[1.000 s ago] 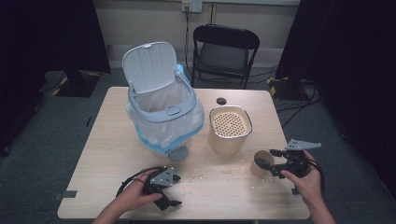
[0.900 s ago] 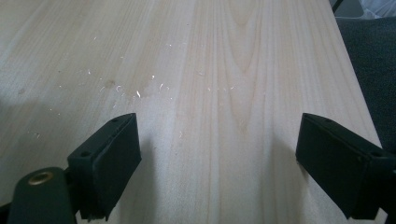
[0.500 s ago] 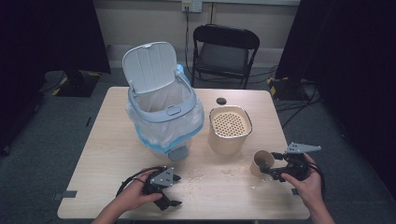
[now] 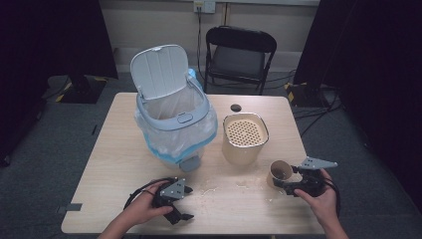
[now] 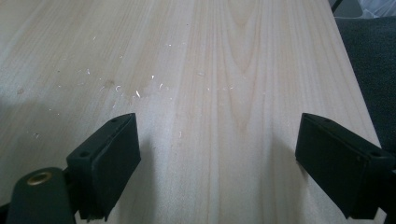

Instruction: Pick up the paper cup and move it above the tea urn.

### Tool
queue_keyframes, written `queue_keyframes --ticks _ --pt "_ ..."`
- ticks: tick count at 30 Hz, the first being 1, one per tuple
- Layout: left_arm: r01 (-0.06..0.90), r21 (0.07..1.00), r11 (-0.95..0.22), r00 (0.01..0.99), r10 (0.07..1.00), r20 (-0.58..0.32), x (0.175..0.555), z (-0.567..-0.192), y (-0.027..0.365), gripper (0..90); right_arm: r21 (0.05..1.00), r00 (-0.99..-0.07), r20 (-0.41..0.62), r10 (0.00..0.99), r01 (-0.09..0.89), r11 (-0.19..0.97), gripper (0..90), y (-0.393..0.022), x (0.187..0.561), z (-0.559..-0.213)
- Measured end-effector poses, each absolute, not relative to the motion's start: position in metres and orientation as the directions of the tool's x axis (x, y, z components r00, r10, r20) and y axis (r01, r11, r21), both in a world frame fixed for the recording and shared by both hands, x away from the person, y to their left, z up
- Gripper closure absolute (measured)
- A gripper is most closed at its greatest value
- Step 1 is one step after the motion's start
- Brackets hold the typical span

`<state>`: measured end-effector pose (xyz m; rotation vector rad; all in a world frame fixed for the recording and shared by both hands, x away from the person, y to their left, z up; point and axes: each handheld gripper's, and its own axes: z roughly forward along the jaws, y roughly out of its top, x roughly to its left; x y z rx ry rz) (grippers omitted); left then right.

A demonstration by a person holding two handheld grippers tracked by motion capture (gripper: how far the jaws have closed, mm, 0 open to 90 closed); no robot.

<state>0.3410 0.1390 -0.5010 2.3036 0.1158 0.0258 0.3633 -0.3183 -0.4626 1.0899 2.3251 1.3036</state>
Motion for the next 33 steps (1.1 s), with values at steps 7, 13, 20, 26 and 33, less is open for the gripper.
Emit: queue_keyframes --ticks 7,13,20,26,33 --pt "0.077 0.742 -0.666 0.995 0.093 -0.020 0.341 -0.501 0.139 13.2 0.825 -0.682 0.105 0.723 0.466 0.319 21.0 -0.316 0.364 -0.470" --pt "0.072 0.739 -0.670 0.996 0.089 -0.016 0.341 -0.501 0.139 13.2 0.830 -0.682 0.094 0.726 0.456 0.322 20.2 -0.312 0.366 -0.473" --pt "0.072 0.740 -0.669 0.996 0.090 -0.016 0.341 -0.501 0.139 13.2 0.828 -0.677 0.078 0.732 0.453 0.331 21.5 -0.308 0.368 -0.474" --pt "0.072 0.739 -0.669 0.996 0.089 -0.016 0.341 -0.501 0.139 13.2 0.829 -0.678 0.080 0.731 0.453 0.329 22.5 -0.308 0.368 -0.476" --pt "0.072 0.740 -0.669 0.996 0.090 -0.016 0.341 -0.501 0.139 13.2 0.832 -0.678 0.085 0.730 0.452 0.323 23.2 -0.307 0.369 -0.478"
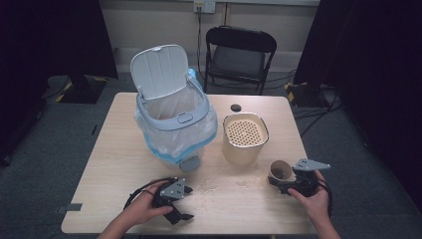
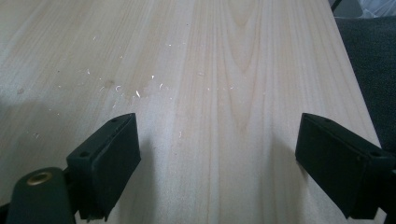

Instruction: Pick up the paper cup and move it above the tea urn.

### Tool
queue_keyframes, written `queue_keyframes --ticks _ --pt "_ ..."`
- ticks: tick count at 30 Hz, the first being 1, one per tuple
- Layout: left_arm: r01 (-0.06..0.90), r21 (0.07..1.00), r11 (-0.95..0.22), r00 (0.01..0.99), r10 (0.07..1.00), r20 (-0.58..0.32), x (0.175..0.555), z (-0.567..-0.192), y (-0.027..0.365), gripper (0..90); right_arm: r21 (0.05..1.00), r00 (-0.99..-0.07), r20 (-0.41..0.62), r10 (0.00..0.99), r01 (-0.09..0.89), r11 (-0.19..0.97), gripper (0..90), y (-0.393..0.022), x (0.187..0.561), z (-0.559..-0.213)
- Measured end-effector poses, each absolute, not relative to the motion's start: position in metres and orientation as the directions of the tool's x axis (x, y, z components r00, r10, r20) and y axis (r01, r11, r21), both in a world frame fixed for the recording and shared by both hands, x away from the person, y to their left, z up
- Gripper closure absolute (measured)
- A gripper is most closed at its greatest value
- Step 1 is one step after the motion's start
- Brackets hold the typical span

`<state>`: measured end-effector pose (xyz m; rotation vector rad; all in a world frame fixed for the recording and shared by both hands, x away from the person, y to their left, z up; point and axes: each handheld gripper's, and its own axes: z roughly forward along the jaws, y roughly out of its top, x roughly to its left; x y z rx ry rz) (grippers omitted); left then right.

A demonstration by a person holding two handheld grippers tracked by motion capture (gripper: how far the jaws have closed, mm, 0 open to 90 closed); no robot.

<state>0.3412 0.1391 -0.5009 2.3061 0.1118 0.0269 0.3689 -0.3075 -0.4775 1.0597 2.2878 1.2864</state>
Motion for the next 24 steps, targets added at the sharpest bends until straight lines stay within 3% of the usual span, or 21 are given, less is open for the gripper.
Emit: queue_keyframes --ticks 24 --pt "0.072 0.739 -0.670 0.996 0.089 -0.016 0.341 -0.501 0.139 13.2 0.826 -0.627 0.041 0.778 0.459 0.327 25.4 -0.319 0.382 -0.460"
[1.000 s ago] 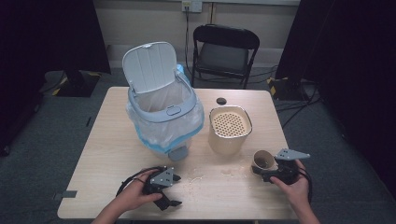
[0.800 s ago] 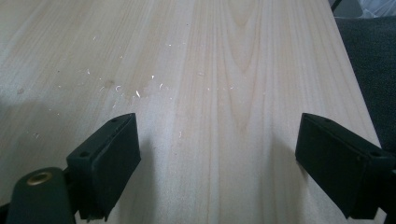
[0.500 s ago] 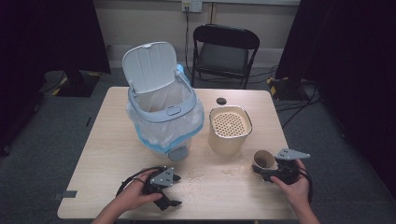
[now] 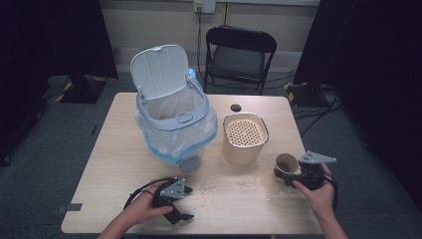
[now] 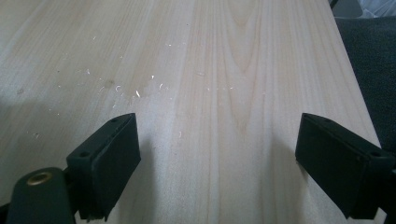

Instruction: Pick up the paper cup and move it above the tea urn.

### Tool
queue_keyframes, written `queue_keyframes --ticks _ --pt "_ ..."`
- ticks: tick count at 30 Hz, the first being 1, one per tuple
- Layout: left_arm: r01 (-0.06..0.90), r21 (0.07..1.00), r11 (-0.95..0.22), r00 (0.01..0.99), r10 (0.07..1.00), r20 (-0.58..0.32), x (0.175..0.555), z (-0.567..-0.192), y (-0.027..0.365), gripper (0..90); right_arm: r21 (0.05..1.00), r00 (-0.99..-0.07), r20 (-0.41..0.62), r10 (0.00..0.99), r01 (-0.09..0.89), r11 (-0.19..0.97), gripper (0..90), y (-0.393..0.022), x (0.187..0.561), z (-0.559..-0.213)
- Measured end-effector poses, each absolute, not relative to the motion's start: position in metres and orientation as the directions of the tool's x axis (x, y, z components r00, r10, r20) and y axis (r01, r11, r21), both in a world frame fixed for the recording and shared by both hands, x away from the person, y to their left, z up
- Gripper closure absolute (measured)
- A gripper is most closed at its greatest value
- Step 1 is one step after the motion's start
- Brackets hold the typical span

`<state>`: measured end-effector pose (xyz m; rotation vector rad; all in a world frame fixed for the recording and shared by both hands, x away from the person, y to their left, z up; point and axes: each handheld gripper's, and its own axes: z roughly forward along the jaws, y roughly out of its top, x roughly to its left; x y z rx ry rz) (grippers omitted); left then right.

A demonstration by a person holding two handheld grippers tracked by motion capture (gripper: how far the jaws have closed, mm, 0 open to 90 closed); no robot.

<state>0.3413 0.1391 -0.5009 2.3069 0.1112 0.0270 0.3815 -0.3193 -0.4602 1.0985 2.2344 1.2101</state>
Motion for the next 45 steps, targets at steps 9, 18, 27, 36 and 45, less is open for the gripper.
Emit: queue_keyframes --ticks 9,18,27,36,45 --pt "0.071 0.740 -0.669 0.996 0.089 -0.016 0.341 -0.501 0.139 13.1 0.820 -0.634 0.021 0.773 0.453 0.349 25.8 -0.315 0.403 -0.451" --pt "0.072 0.740 -0.668 0.996 0.089 -0.016 0.341 -0.501 0.139 13.0 0.821 -0.639 0.018 0.769 0.449 0.354 26.8 -0.311 0.418 -0.445" --pt "0.079 0.742 -0.666 0.996 0.092 -0.024 0.341 -0.501 0.139 12.3 0.822 -0.638 0.006 0.770 0.442 0.360 27.1 -0.309 0.438 -0.436" --pt "0.075 0.741 -0.667 0.996 0.086 -0.023 0.341 -0.501 0.138 12.2 0.822 -0.647 -0.009 0.763 0.429 0.374 27.8 -0.309 0.452 -0.430" --pt "0.070 0.738 -0.671 0.996 0.082 -0.019 0.341 -0.501 0.139 12.0 0.827 -0.646 -0.024 0.763 0.416 0.379 27.9 -0.305 0.469 -0.420"
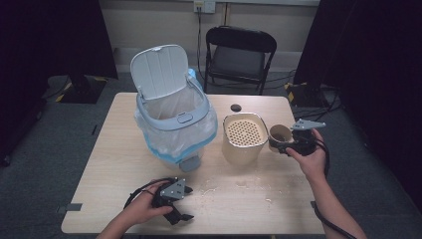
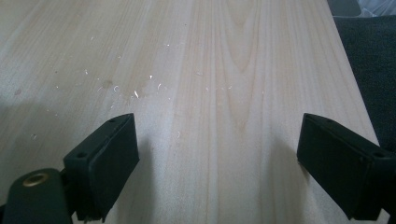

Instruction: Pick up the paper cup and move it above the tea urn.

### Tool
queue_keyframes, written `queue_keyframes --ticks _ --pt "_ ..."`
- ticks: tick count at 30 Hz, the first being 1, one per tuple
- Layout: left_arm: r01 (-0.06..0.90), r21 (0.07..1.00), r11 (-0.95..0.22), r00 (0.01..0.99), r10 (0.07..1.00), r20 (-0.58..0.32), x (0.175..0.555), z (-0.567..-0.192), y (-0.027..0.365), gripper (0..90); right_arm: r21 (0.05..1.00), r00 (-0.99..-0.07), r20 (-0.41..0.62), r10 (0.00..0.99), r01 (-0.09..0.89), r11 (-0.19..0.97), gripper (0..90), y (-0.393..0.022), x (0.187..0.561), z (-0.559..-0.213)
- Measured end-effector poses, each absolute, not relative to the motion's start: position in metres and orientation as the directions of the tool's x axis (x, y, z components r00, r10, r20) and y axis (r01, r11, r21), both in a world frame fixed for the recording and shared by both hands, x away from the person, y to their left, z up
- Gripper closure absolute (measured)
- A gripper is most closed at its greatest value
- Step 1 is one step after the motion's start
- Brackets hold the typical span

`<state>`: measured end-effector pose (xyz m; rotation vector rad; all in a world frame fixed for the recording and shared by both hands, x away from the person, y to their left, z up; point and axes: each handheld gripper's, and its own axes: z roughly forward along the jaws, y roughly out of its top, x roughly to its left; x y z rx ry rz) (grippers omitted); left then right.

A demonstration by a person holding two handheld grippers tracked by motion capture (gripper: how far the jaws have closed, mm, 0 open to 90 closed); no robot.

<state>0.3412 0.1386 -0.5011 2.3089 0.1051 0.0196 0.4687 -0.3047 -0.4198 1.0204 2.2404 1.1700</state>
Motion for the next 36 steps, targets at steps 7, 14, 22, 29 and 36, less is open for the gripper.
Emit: queue_keyframes --ticks 7,14,22,29,36 --pt "0.076 0.742 -0.667 0.996 0.087 -0.025 0.341 -0.501 0.138 12.0 0.827 -0.641 -0.031 0.767 0.414 0.380 28.2 -0.303 0.479 -0.413" --pt "0.068 0.737 -0.673 0.997 0.081 -0.018 0.341 -0.501 0.139 12.0 0.834 -0.626 -0.029 0.779 0.415 0.363 28.5 -0.306 0.487 -0.410" --pt "0.075 0.741 -0.667 0.996 0.086 -0.024 0.341 -0.501 0.138 12.0 0.838 -0.615 -0.032 0.788 0.413 0.356 28.5 -0.307 0.495 -0.408" --pt "0.070 0.738 -0.671 0.996 0.083 -0.020 0.341 -0.501 0.139 12.0 0.841 -0.611 -0.049 0.790 0.402 0.363 28.6 -0.305 0.502 -0.403" --pt "0.069 0.737 -0.672 0.997 0.081 -0.018 0.341 -0.501 0.139 12.0 0.848 -0.609 -0.088 0.788 0.370 0.380 28.8 -0.299 0.511 -0.395"
